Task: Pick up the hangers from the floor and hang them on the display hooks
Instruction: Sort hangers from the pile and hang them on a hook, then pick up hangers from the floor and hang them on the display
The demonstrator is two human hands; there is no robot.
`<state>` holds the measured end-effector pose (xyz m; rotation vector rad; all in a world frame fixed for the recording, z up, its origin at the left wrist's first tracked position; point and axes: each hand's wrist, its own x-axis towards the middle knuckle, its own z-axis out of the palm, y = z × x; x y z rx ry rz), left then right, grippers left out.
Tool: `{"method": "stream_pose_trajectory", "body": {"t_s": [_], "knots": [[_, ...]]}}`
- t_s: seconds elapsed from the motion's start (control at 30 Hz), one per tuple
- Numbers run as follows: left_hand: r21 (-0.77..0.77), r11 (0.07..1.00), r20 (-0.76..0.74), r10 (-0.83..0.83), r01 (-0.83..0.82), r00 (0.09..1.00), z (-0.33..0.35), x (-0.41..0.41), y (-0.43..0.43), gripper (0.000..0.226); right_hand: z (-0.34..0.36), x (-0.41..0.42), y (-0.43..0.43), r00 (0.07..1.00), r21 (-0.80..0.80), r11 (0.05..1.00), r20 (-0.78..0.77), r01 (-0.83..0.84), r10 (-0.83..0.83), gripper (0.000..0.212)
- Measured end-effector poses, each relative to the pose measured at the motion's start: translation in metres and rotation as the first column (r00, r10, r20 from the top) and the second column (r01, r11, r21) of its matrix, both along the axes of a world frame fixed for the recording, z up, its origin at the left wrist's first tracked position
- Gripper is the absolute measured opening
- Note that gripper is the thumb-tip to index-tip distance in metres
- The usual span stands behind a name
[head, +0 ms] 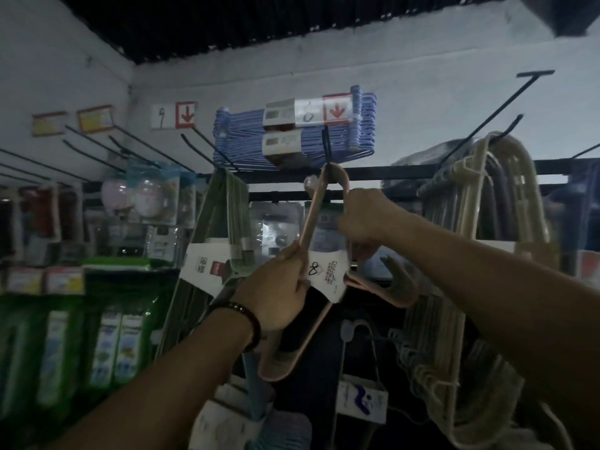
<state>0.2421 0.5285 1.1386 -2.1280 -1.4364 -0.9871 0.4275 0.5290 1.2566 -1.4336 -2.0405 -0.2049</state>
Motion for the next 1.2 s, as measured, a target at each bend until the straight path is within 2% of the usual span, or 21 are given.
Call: {"method": "stream_pose_trajectory", "body": {"t_s": [0.07,0.13,0.2,0.3,0.37,0.47,0.53,0.63,0.77,0.83,0.93,0.97,1.03,1.1,1.2], "knots": [[0.032,0.999,0.019,0.03,-0.03,0.999,-0.005,-0.003,-0.016,0.039,0.0,0.009,-0.007,0.997,0.097,0.994,0.06,-0.053,0.047,0.017],[0.056,0.996,0.003,0.067,-0.067,0.998,-0.011,-0.008,-0.034,0.033,-0.001,0.014,-0.013,0.99,0.187,0.977,0.118,-0.103,0.082,0.021],[-0.002,0.996,0.015,0.085,-0.085,0.996,-0.018,-0.013,-0.058,0.021,-0.008,0.017,-0.022,0.978,0.268,0.947,0.154,-0.175,0.137,0.028],[-0.111,0.987,0.108,0.126,-0.114,0.986,-0.041,-0.023,-0.108,0.024,-0.042,0.019,-0.049,0.956,0.386,0.878,0.194,-0.282,0.222,0.032],[-0.149,0.982,0.152,0.14,-0.117,0.978,-0.072,-0.031,-0.147,0.021,-0.083,0.018,-0.078,0.941,0.41,0.85,0.209,-0.332,0.266,0.029],[-0.245,0.959,0.235,0.201,-0.142,0.951,-0.146,-0.053,-0.207,0.02,-0.164,-0.002,-0.131,0.913,0.363,0.838,0.166,-0.407,0.372,0.028],[-0.3,0.94,0.284,0.252,-0.164,0.925,-0.209,-0.072,-0.251,0.025,-0.234,-0.027,-0.164,0.856,0.253,0.818,0.124,-0.516,0.502,0.027],[-0.493,0.852,0.368,0.389,-0.177,0.845,-0.307,-0.092,-0.332,0.02,-0.354,-0.074,-0.212,0.743,-0.054,0.744,0.033,-0.666,0.668,0.027],[-0.708,0.699,0.456,0.564,-0.104,0.688,-0.441,-0.097,-0.459,0.018,-0.508,-0.123,-0.293,0.653,-0.428,0.539,-0.177,-0.725,0.737,0.017],[-0.795,0.606,0.454,0.637,-0.04,0.624,-0.5,-0.095,-0.527,0.017,-0.578,-0.139,-0.34,0.621,-0.575,0.425,-0.193,-0.699,0.76,0.012],[-0.904,0.426,0.333,0.739,-0.024,0.585,-0.567,-0.094,-0.616,0.026,-0.667,-0.152,-0.404,0.614,-0.792,0.257,-0.18,-0.554,0.769,0.015],[-0.926,0.377,0.294,0.76,-0.025,0.579,-0.583,-0.095,-0.64,0.031,-0.689,-0.156,-0.422,0.613,-0.828,0.226,-0.169,-0.513,0.771,0.022],[-0.96,0.28,0.236,0.798,0.005,0.555,-0.607,-0.1,-0.679,0.022,-0.722,-0.164,-0.451,0.613,-0.887,0.157,-0.163,-0.435,0.773,0.03],[-0.978,0.204,0.199,0.822,0.051,0.534,-0.622,-0.108,-0.703,0.012,-0.74,-0.177,-0.47,0.605,-0.927,0.08,-0.173,-0.367,0.778,0.03],[-0.986,0.131,0.166,0.86,0.106,0.483,-0.642,-0.122,-0.715,0.017,-0.762,-0.2,-0.48,0.59,-0.948,0.014,-0.186,-0.317,0.785,0.028]]}}
